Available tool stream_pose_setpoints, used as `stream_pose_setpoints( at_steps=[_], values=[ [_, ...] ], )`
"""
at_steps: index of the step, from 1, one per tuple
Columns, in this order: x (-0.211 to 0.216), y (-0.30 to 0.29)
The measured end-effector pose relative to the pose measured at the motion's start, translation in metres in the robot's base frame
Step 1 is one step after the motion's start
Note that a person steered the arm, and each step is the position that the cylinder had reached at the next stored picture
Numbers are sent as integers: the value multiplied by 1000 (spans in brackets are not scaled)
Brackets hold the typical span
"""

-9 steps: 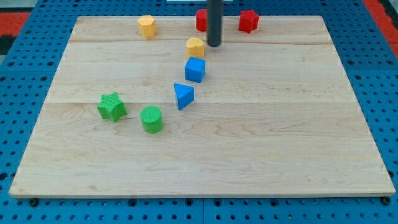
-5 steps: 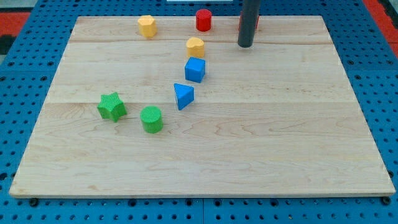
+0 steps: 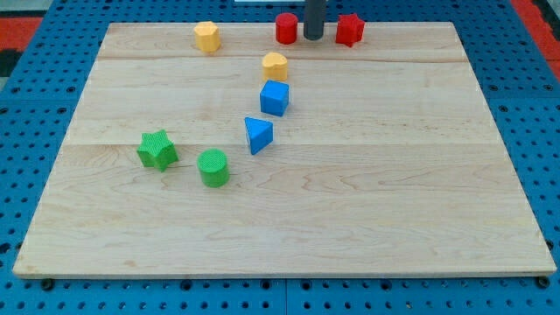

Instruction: Move the red circle right to the yellow hexagon

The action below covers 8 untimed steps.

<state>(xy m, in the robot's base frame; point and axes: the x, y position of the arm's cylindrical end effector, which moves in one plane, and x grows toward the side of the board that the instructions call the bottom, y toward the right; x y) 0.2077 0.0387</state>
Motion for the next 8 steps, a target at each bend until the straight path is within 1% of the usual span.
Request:
stream_pose_setpoints(
  at_steps=[1,2,3,4,5,6,7,8],
  values=[
    [-13,4],
    [-16,6],
    [-14,-38],
    [-14,-53],
    [-10,-55],
    [11,-82],
    [41,-84],
    [62,-90]
  ],
)
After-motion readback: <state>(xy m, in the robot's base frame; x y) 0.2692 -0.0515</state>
